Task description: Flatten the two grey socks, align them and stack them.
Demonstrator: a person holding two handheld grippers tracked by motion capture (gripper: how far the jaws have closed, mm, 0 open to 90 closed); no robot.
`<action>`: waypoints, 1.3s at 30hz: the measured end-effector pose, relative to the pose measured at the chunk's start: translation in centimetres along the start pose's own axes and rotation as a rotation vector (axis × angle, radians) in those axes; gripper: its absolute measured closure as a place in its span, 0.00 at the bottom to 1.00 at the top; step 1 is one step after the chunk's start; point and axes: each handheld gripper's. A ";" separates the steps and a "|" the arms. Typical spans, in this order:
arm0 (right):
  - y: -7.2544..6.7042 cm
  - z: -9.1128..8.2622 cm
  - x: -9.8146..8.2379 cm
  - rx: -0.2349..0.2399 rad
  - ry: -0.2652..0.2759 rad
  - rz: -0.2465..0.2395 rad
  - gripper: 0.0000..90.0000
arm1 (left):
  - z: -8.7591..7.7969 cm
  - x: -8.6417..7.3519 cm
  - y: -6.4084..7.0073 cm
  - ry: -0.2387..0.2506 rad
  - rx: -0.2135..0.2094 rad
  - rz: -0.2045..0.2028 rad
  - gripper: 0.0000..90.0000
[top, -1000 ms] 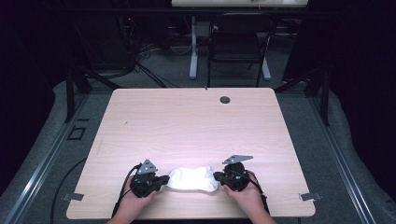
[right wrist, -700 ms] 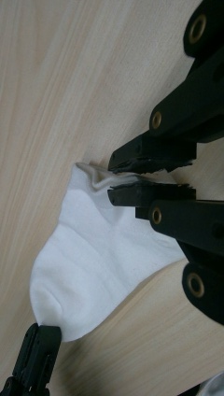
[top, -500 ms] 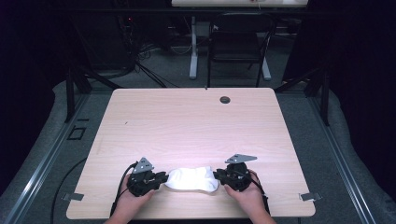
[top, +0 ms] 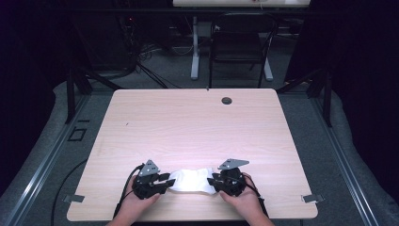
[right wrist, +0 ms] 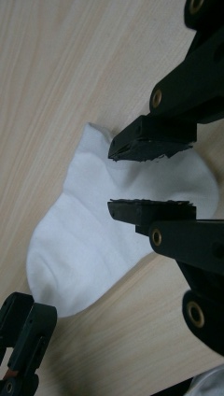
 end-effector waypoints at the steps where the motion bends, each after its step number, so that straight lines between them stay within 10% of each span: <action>1: 0.1 0.1 -0.1 -0.001 -0.007 0.004 0.76 | 0.0 -0.1 0.0 -0.005 0.005 -0.002 0.70; 39: 0.8 2.2 0.4 -0.026 -0.022 0.006 0.75 | 1.4 -0.4 -1.5 -0.023 0.066 -0.024 0.68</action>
Point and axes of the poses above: each handheld gripper's, and its own axes: z roughly forward along the jaws, x roughly out of its top, y roughly to its right, and after that the axes turned 2 degrees about y, right-handed
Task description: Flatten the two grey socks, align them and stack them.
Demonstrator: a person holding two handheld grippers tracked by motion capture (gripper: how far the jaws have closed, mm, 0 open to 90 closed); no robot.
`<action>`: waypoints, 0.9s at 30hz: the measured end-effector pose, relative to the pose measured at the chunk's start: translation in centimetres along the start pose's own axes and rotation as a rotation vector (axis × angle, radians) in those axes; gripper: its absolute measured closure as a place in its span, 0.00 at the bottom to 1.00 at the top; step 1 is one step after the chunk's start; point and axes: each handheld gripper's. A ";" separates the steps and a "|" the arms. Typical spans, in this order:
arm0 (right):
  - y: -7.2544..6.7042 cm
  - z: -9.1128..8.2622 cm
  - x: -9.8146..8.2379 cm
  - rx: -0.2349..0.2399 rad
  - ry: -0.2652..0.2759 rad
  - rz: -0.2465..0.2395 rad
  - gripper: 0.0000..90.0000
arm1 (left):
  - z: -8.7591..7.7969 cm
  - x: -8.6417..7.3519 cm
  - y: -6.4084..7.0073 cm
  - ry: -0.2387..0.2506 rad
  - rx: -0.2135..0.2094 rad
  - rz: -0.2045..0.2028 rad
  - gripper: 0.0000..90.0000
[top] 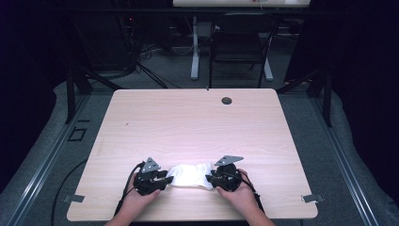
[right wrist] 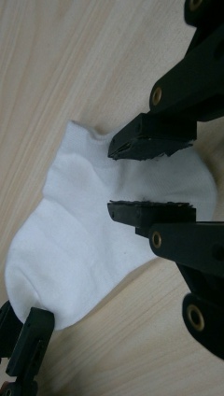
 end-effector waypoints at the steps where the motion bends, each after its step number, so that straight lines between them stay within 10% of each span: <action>1: 0.0 0.0 0.0 0.001 0.004 -0.001 0.74 | 0.0 0.0 0.0 0.000 0.000 0.000 0.68; 27: 0.7 -2.7 0.1 -0.025 0.112 0.013 0.65 | -3.3 0.4 -2.2 0.104 0.020 -0.073 0.58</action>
Point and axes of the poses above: each handheld gripper's, and its own axes: z roughly forward along the jaws, x roughly out of its top, y roughly to its right, and after that the axes turned 2 degrees about y, right-handed
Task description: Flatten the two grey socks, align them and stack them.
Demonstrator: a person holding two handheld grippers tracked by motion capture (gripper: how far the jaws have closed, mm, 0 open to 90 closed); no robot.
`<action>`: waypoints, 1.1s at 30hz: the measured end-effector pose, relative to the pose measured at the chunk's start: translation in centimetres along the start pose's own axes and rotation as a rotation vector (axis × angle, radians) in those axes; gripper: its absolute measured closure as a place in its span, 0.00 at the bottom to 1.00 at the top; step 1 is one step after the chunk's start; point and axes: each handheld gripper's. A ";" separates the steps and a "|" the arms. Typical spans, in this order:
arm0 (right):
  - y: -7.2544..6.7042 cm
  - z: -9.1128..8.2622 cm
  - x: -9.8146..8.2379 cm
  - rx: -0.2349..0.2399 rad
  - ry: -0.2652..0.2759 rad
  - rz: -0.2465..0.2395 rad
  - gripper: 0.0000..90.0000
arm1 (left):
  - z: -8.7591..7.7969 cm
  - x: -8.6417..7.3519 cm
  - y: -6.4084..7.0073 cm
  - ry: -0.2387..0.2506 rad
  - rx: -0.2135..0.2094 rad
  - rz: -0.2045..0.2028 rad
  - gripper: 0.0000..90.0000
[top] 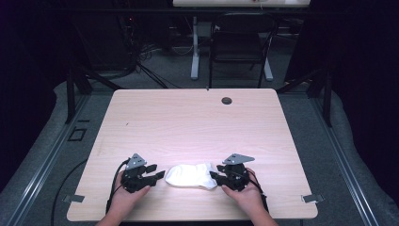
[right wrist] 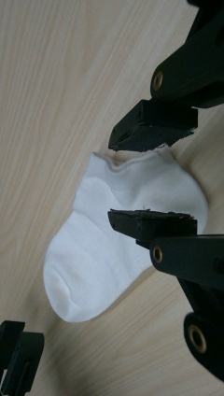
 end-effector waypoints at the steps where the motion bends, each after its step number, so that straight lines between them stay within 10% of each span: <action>1: 0.4 -0.2 0.0 -0.014 -0.005 0.001 0.65 | -0.2 0.1 -0.4 0.015 0.009 -0.017 0.57; 33: 4.8 -1.1 -1.2 -0.121 -0.017 0.080 0.61 | -0.9 0.2 -5.0 0.005 0.080 -0.093 0.54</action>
Point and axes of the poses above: each handheld gripper's, and its own axes: z roughly forward along the jaws, x roughly out of its top, y roughly to its right, and after that the axes turned 2 degrees about y, right-handed
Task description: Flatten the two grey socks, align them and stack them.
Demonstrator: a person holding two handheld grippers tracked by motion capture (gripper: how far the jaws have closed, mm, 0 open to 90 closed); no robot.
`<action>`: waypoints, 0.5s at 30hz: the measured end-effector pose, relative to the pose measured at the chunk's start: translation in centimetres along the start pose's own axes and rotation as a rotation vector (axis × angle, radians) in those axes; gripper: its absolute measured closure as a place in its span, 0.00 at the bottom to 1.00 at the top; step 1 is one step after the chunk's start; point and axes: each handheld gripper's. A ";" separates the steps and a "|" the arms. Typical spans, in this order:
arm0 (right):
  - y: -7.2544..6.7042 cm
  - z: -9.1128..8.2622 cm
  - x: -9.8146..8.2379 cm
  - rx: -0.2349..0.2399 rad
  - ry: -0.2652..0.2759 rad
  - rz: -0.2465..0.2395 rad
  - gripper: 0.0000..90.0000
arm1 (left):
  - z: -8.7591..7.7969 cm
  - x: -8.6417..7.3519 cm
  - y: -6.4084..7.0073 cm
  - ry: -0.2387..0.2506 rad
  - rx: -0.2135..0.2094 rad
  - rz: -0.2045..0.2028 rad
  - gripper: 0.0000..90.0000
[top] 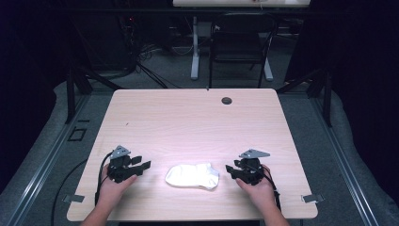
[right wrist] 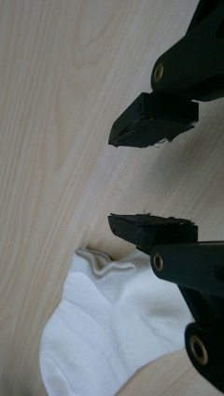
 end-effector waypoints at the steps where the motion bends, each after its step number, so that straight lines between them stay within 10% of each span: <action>1: 0.0 0.0 0.0 -0.001 0.001 0.002 0.61 | 0.1 0.0 -0.1 -0.009 0.002 0.000 0.54; 15: 0.4 0.3 -0.4 -0.007 -0.001 0.044 0.60 | 0.3 -0.1 -0.4 -0.031 0.026 -0.002 0.53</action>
Point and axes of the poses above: each handheld gripper's, and its own axes: z roughly forward along the jaws, x roughly out of its top, y roughly to its right, and after that the axes turned 2 degrees about y, right-handed
